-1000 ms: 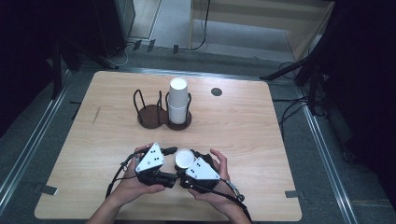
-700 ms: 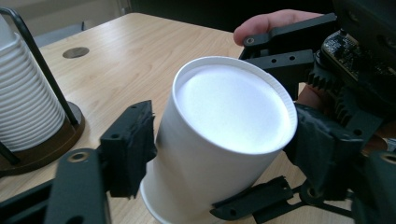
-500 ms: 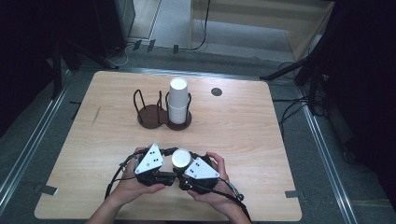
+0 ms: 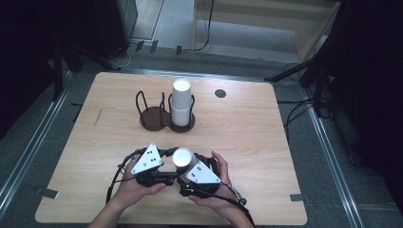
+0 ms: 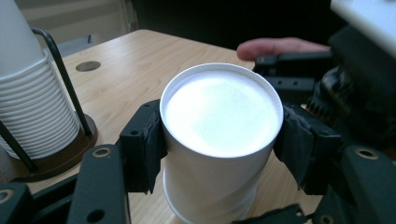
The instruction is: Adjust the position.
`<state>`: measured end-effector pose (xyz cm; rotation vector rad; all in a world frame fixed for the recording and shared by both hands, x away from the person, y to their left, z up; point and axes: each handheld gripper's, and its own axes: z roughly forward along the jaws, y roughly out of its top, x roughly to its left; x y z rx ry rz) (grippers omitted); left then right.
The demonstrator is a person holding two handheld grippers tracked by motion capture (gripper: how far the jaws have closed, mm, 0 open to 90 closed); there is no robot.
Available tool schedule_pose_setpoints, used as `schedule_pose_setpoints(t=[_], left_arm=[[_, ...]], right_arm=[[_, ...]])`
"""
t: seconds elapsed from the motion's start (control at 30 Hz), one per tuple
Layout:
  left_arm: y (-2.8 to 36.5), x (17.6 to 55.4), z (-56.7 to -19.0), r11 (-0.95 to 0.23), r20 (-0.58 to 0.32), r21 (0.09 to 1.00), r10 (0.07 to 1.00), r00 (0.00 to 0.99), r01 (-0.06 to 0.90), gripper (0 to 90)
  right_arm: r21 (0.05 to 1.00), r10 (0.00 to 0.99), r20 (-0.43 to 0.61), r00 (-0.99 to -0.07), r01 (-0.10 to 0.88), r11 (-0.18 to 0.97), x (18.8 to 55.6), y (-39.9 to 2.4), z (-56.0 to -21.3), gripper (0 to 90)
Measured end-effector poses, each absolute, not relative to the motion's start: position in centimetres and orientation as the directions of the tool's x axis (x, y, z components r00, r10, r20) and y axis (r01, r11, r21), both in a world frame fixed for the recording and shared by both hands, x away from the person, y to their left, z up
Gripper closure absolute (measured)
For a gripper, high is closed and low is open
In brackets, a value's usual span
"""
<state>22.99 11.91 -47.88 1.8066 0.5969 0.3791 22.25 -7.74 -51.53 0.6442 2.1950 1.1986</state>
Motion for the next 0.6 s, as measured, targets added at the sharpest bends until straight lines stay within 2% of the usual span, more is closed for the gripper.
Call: schedule_pose_setpoints(t=[0.1, 0.27, 0.43, 0.5, 0.6], left_arm=[[12.2, 23.1, -47.7, -0.202, -0.068, 0.955, 0.568, 0.821, 0.219, 36.8], [12.4, 23.3, -47.7, -0.201, -0.088, 0.95, 0.564, 0.821, 0.239, 36.0], [12.6, 23.9, -47.5, -0.222, -0.147, 0.921, 0.561, 0.814, 0.319, 32.4], [12.6, 24.1, -47.2, -0.241, -0.161, 0.907, 0.56, 0.812, 0.346, 23.0], [12.3, 24.2, -47.1, -0.303, -0.153, 0.876, 0.561, 0.813, 0.374, 18.5]], right_arm=[[0.868, 0.66, -0.239, -0.713, 0.148, 0.474, 22.3, -7.7, -51.8, 15.0], [0.878, 0.653, -0.268, -0.708, 0.099, 0.468, 21.9, -7.8, -51.6, 24.7], [0.856, 0.637, -0.324, -0.699, 0.069, 0.512, 21.8, -7.7, -51.9, 30.2], [0.83, 0.622, -0.381, -0.684, 0.042, 0.555, 21.6, -7.5, -52.0, 30.2], [0.791, 0.59, -0.465, -0.66, -0.01, 0.612, 21.2, -7.0, -52.0, 29.9]])
